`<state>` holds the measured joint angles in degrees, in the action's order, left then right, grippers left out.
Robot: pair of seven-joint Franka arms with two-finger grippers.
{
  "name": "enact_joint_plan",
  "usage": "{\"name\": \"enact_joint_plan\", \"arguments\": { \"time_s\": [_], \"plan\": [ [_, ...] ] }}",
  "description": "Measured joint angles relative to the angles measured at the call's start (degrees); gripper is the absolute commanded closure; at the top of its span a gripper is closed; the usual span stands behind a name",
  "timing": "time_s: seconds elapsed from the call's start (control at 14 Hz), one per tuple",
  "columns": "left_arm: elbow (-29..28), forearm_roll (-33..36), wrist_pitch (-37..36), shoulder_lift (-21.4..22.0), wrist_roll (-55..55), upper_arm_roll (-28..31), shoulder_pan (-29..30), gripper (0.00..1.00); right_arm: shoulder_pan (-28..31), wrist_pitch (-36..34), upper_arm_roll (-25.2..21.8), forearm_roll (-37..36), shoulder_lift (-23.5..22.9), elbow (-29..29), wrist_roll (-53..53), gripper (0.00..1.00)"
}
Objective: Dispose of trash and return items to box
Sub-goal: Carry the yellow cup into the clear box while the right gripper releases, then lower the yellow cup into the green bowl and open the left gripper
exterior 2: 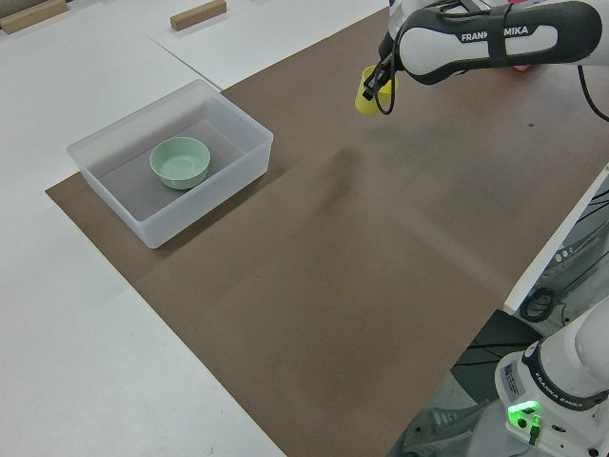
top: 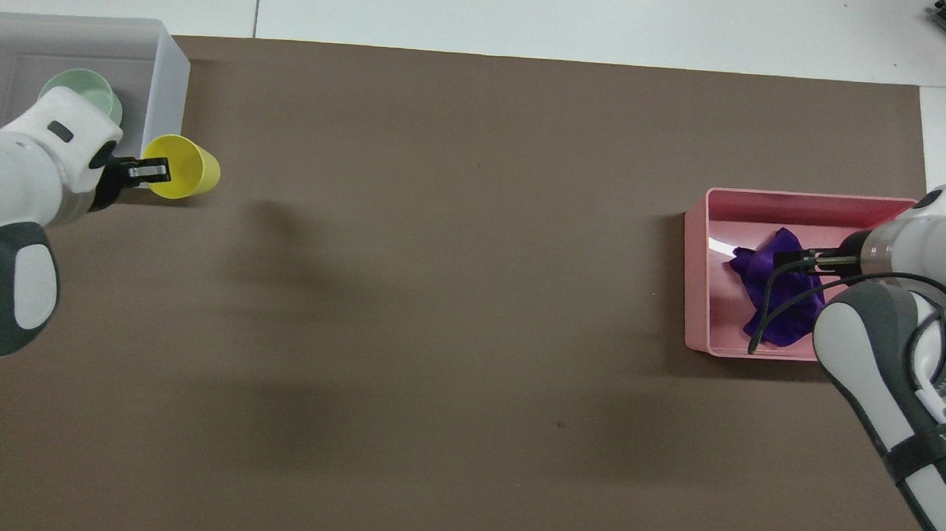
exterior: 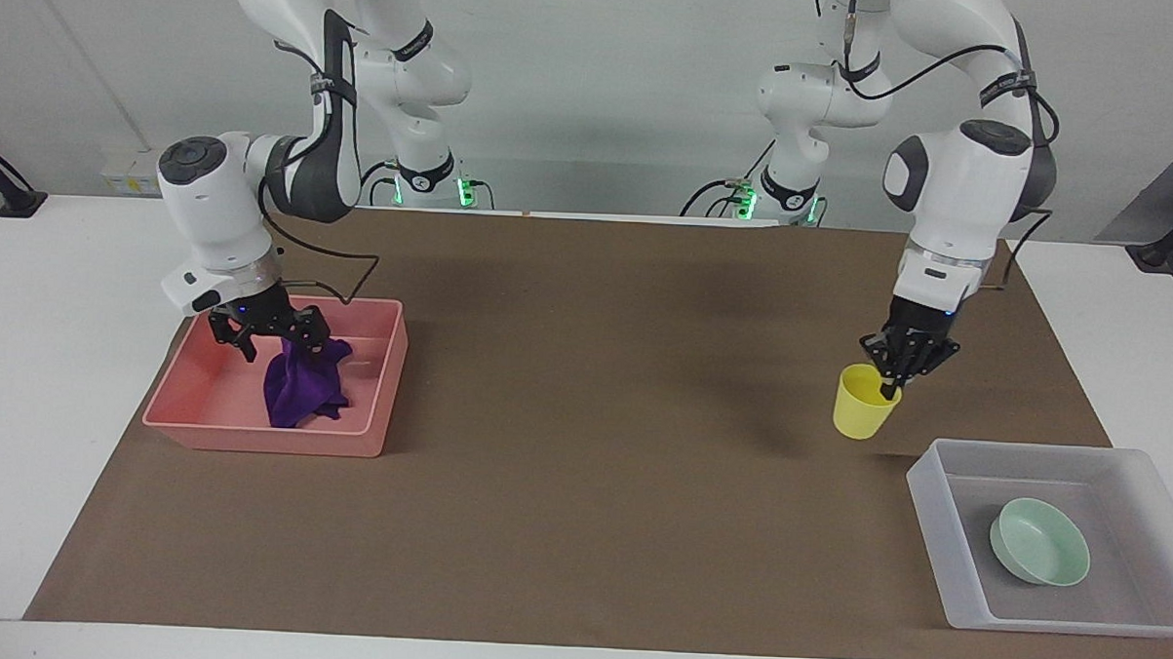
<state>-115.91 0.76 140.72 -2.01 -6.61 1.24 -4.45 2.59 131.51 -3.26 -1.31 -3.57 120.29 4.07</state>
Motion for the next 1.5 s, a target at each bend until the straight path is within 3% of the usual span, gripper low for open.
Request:
{"name": "enact_joint_plan", "arguments": {
  "time_s": [0.21,0.5,0.79,1.07,1.29,1.36,1.43,1.5],
  "plan": [
    [8.3,0.0,-0.6,-5.9,3.6,0.0,5.7,1.00,-4.5,-4.9,0.1,-0.2,0.9,-2.3,-6.4,0.00],
    [15.5,0.0,-1.0,-12.5,5.6,-0.1,10.9,1.00,-4.6,-21.5,0.1,-0.3,3.0,-13.9,-6.9,0.00],
    [24.9,0.0,-1.2,-21.4,6.6,-0.1,14.8,1.00,-4.4,-32.2,0.0,-0.3,4.5,-22.7,-6.9,0.00],
    [27.6,0.0,-1.1,-26.7,7.1,-0.2,15.9,1.00,-4.0,-40.1,-0.2,-0.3,5.1,-28.2,-6.9,0.00],
    [27.4,0.0,-1.0,-28.4,7.1,-0.5,15.9,1.00,-3.7,-41.6,-0.2,-0.3,6.2,-27.7,-6.7,0.00],
    [27.1,0.0,-1.0,-28.7,7.1,-0.5,15.9,0.74,-3.7,-41.6,-0.2,-0.3,6.3,-27.5,-6.2,0.00],
    [26.9,0.0,-1.0,-28.8,7.1,-0.5,15.9,0.59,-3.7,-41.6,-0.2,-0.3,6.3,-27.5,-5.5,0.00],
    [26.9,0.0,-1.0,-28.8,7.1,-0.6,15.9,0.38,-3.7,-41.7,-0.2,-0.4,6.4,-27.5,-4.7,0.00]
  ]
}}
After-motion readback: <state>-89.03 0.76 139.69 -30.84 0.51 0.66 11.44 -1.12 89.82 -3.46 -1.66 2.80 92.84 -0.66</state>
